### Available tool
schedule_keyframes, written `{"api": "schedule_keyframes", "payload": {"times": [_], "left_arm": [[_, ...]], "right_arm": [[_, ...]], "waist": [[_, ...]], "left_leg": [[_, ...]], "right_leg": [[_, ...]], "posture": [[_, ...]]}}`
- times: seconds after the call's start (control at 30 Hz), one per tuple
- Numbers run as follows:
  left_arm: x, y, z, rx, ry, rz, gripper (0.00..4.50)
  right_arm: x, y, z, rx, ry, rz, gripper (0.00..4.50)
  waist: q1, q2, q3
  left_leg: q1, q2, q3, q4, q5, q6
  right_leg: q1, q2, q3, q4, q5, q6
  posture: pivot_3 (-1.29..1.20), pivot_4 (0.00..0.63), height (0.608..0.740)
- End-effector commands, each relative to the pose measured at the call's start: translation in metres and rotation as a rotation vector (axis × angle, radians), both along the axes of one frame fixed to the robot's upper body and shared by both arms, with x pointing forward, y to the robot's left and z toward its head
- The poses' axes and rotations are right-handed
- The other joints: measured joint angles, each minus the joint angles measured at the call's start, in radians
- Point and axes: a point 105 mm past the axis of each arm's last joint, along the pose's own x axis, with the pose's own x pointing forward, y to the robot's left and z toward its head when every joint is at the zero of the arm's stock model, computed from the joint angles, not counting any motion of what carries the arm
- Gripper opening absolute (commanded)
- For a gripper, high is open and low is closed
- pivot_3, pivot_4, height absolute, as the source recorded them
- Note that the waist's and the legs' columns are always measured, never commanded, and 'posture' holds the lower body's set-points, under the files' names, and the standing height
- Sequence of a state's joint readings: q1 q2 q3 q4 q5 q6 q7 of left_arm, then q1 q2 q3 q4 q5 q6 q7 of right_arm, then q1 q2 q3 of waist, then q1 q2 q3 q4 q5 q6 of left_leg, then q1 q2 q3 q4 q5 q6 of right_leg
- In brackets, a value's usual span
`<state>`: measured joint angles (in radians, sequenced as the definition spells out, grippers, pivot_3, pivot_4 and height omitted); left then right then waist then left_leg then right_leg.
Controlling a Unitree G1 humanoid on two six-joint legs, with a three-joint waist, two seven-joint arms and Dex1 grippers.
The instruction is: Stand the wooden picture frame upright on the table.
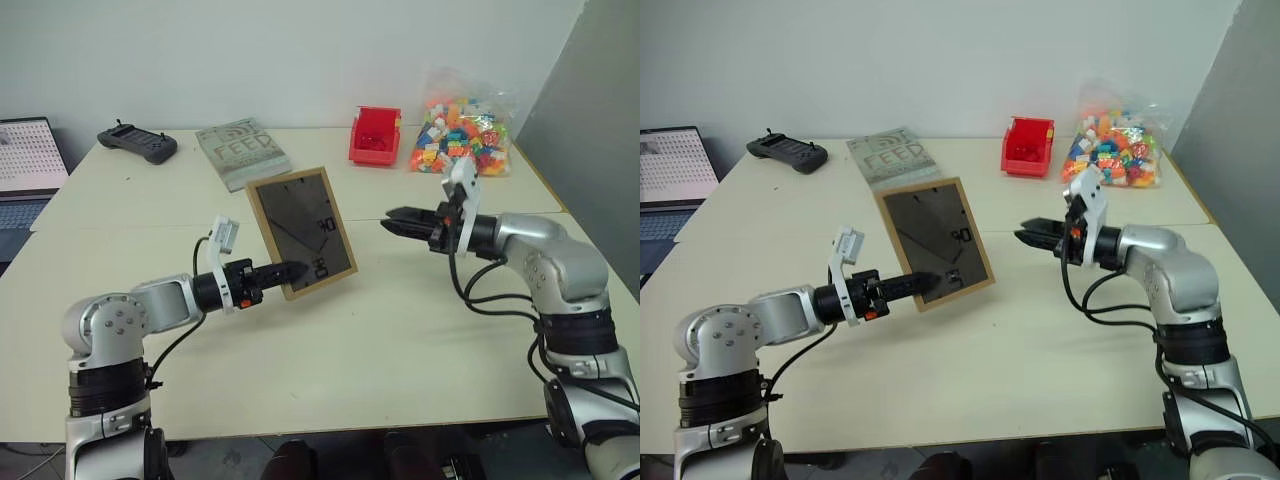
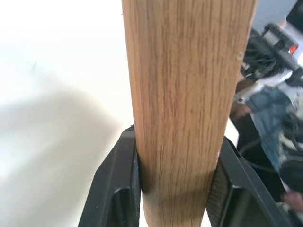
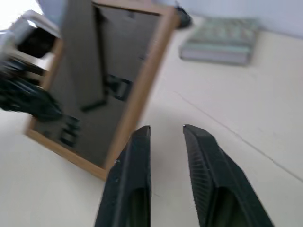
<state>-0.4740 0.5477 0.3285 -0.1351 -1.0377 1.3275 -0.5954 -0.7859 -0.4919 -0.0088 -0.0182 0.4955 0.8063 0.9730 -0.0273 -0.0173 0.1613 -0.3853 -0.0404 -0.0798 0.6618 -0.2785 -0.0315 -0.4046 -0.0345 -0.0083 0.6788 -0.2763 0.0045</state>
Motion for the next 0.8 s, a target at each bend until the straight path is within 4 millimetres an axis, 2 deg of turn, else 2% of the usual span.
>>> {"api": "schedule_keyframes", "payload": {"times": [0.03,0.2,0.33,0.4,0.5,0.6,0.7,0.8], "left_arm": [[-0.008,-0.006,0.018,0.018,-0.098,-0.082,1.3],[-0.008,-0.002,0.027,0.035,-0.125,-0.107,1.3],[-0.008,-0.001,0.03,0.047,-0.14,-0.113,1.3],[-0.009,0.0,0.027,0.064,-0.142,-0.11,1.3],[-0.01,0.001,0.022,0.075,-0.137,-0.099,1.3],[-0.012,0.001,0.02,0.069,-0.13,-0.098,1.3],[-0.015,0.003,0.019,0.056,-0.114,-0.097,1.3],[-0.02,0.006,0.021,-0.004,-0.082,-0.099,1.3]], "right_arm": [[-0.009,0.022,0.019,0.065,0.011,0.159,1.93],[-0.012,0.064,0.031,0.069,-0.038,0.286,3.24],[-0.007,0.086,0.03,0.057,-0.085,0.3,4.09],[-0.012,0.097,0.031,0.059,-0.108,0.334,4.49],[-0.022,0.106,0.034,0.075,-0.124,0.389,4.49],[-0.035,0.106,0.038,0.096,-0.11,0.45,4.49],[-0.05,0.097,0.039,0.099,-0.075,0.509,4.49],[-0.064,0.077,0.034,0.076,-0.004,0.554,4.49]], "waist": [[-0.002,0.0,0.0],[-0.005,0.0,0.001],[-0.005,0.0,0.001],[-0.003,0.0,0.001],[-0.001,0.0,0.001],[-0.002,0.0,0.001],[-0.002,0.0,0.001],[0.0,0.0,0.001]], "left_leg": [[0.0,0.0,0.0,0.0,0.0,0.0],[0.0,0.0,0.0,0.0,-0.001,0.002],[0.0,0.0,-0.001,0.0,0.0,0.0],[0.0,0.0,0.0,0.0,0.0,0.0],[-0.001,-0.001,-0.001,0.0,0.0,0.0],[-0.001,-0.001,-0.001,0.0,0.0,0.0],[-0.001,-0.001,-0.001,0.0,0.0,0.0],[-0.001,-0.001,-0.001,0.0,-0.001,0.001]], "right_leg": [[0.0,0.0,0.0,0.0,0.0,0.0],[-0.001,-0.001,0.0,0.002,0.0,0.0],[-0.002,0.0,0.0,0.002,0.0,0.0],[-0.002,-0.001,0.0,0.002,0.0,0.0],[-0.002,-0.001,0.0,0.001,0.0,0.0],[-0.002,-0.001,0.0,0.002,0.0,0.0],[-0.002,-0.001,0.0,0.002,0.0,0.0],[-0.002,-0.001,-0.001,0.001,0.0,0.0]], "posture": [[0.0,0.15,0.74],[0.0,0.15,0.74],[0.0,0.15,0.74],[0.0,0.15,0.74],[0.0,0.15,0.74],[0.0,0.15,0.74],[0.0,0.15,0.74],[0.0,0.15,0.74]]}}
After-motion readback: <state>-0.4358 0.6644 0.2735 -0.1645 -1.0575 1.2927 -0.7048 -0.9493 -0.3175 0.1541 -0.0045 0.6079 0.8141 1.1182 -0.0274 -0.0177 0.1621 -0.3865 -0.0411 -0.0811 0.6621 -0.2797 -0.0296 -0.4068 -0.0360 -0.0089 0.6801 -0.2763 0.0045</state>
